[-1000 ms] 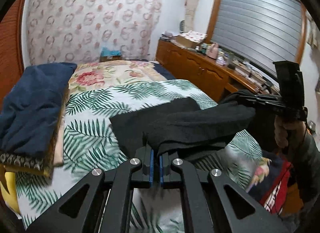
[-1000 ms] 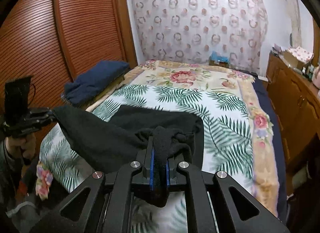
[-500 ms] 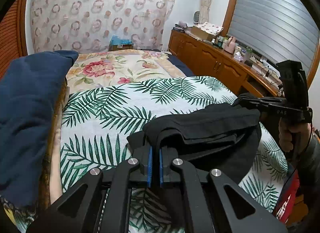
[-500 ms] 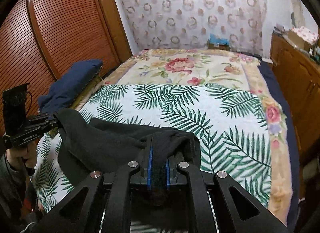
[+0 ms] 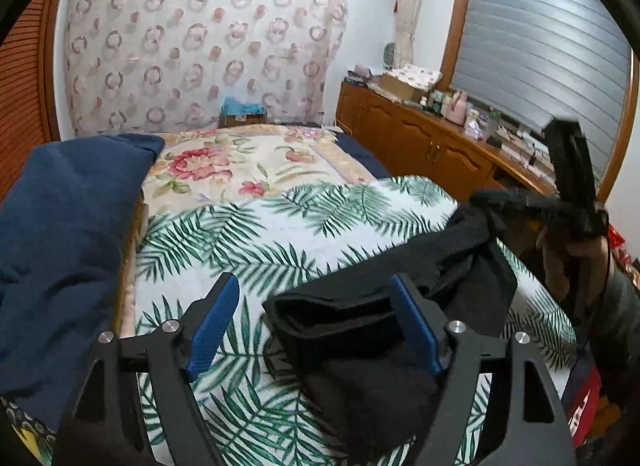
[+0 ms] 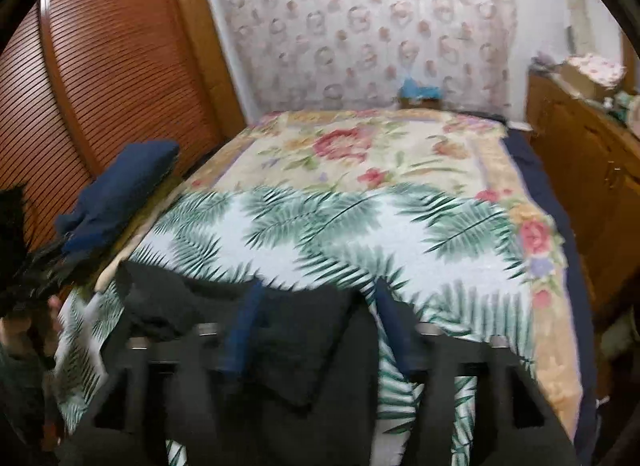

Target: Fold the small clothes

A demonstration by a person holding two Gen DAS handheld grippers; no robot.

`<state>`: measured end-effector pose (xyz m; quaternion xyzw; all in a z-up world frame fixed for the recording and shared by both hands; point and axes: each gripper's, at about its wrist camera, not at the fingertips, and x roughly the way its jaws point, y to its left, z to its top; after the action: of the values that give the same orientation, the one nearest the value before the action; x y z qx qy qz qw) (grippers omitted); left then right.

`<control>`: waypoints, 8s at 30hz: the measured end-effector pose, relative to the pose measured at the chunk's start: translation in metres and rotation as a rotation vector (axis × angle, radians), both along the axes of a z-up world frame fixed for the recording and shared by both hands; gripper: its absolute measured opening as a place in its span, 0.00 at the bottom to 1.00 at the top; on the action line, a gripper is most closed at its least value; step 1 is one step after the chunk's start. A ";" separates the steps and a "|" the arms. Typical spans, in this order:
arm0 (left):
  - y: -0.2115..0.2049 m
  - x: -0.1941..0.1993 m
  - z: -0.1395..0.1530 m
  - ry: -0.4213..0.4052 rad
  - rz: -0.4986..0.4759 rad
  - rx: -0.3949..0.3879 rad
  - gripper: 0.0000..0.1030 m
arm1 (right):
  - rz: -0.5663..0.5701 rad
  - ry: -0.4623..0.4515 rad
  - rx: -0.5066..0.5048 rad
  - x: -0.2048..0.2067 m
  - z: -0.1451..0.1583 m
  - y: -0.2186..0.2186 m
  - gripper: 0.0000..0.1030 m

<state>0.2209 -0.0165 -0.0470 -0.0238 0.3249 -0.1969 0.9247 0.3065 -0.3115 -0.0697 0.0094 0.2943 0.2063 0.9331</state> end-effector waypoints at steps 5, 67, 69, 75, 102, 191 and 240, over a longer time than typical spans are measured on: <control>-0.015 -0.006 -0.016 0.039 -0.047 0.046 0.76 | 0.014 -0.030 -0.029 -0.015 0.007 -0.006 0.64; -0.017 0.034 -0.066 0.226 -0.008 -0.021 0.75 | 0.130 0.199 0.010 0.026 -0.061 0.002 0.69; -0.017 0.034 -0.066 0.224 -0.011 -0.021 0.73 | 0.131 0.196 0.006 0.025 -0.061 0.002 0.69; -0.020 0.037 -0.066 0.226 -0.033 -0.037 0.40 | 0.161 0.193 0.002 0.018 -0.063 0.008 0.50; -0.019 0.047 -0.068 0.227 -0.034 -0.081 0.36 | 0.170 0.177 0.001 0.027 -0.070 0.021 0.37; 0.150 -0.097 0.038 -0.192 0.524 0.120 0.90 | 0.442 -0.223 -0.088 0.056 0.027 0.261 0.71; -0.008 -0.157 0.075 -0.262 0.350 0.067 0.90 | -0.110 -0.335 -0.005 -0.275 0.051 0.125 0.75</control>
<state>0.0641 -0.0242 0.0283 -0.0231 0.1993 -0.0240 0.9794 0.0311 -0.1861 -0.0187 -0.0114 0.1343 0.1526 0.9791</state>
